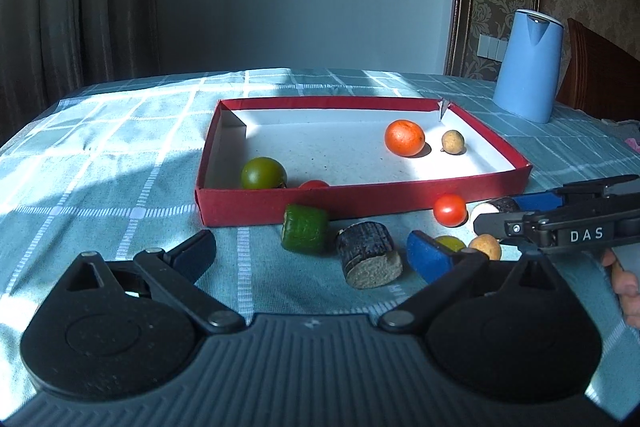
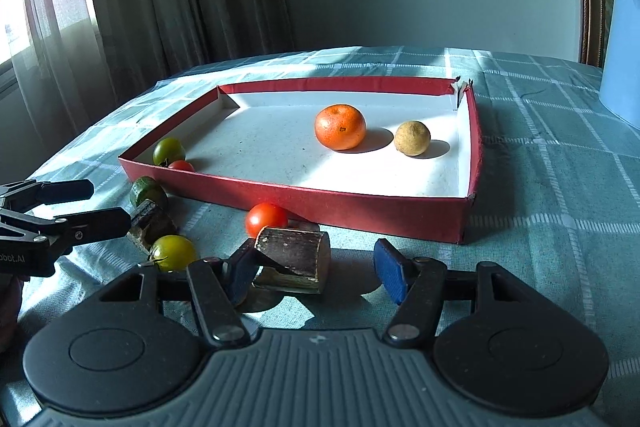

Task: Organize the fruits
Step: 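Grasp the brown block with the right tool while the left tool reaches toward the fruits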

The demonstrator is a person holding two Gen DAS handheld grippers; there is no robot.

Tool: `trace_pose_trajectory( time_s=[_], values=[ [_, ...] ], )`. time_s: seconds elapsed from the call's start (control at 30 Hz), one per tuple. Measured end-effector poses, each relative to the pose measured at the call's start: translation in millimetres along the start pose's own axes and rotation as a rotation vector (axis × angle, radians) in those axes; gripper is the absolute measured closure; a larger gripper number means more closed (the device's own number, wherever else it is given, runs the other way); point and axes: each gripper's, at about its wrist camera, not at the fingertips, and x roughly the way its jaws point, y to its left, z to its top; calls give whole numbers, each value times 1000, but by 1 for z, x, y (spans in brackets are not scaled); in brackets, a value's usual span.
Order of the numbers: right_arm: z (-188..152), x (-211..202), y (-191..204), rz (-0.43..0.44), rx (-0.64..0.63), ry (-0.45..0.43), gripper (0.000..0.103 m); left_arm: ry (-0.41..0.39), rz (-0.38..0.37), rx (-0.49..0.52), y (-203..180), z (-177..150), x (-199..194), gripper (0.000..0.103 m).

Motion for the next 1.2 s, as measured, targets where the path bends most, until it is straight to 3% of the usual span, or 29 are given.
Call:
trace_pose_trajectory(
  time_s=[0.17, 0.33, 0.63, 0.73, 0.8, 0.87, 1.2],
  values=[
    [-2, -4, 9, 13, -45, -12, 67, 51, -19, 3, -2, 0, 10, 9],
    [-2, -6, 15, -7, -77, -24, 68, 103, -76, -19, 0, 0, 19, 22],
    [-1, -7, 10, -25, -53, -31, 68, 101, -107, 27, -10, -2, 18, 43],
    [-2, -7, 10, -26, -52, -33, 68, 99, -117, 42, -16, -2, 18, 53],
    [-2, -8, 10, -28, -53, -35, 68, 99, -123, 58, -21, -2, 18, 66],
    [-2, -8, 10, -29, -52, -35, 68, 98, -119, 77, -26, -3, 18, 70],
    [-2, -12, 11, -56, -60, -60, 68, 30, -85, 62, -25, -1, 7, 72]
  ],
)
